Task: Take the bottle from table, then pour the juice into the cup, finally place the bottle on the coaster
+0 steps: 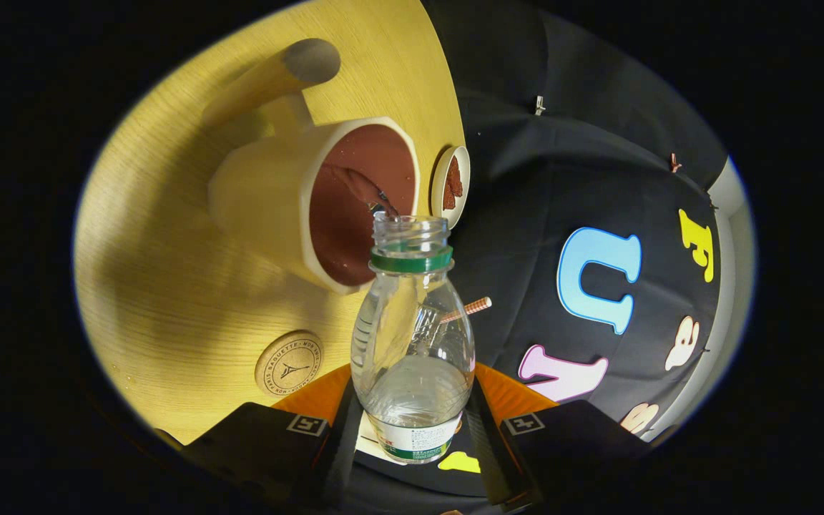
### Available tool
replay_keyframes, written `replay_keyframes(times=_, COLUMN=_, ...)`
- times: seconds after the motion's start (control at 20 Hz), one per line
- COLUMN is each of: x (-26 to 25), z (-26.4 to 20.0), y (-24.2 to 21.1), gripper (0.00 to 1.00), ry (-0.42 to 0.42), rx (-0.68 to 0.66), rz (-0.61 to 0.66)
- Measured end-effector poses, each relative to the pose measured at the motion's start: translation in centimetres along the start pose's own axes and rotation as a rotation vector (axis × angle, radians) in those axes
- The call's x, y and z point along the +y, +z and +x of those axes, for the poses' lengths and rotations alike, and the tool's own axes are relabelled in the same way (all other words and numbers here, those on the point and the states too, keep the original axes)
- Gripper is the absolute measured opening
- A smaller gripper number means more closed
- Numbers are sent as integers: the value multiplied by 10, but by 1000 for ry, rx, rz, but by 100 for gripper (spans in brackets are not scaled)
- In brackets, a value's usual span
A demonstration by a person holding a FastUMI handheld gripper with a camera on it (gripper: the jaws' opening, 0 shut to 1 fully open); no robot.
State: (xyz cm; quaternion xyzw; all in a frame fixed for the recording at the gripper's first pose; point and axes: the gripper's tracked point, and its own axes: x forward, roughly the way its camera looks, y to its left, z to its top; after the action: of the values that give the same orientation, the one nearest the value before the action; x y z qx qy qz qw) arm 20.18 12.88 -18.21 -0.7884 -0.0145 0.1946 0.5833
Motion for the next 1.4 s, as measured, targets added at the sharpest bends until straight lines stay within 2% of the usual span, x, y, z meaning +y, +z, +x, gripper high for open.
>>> replay_keyframes(times=1.4, x=-12, z=4, y=1, gripper=74, ry=-21, rx=-5, rz=-165)
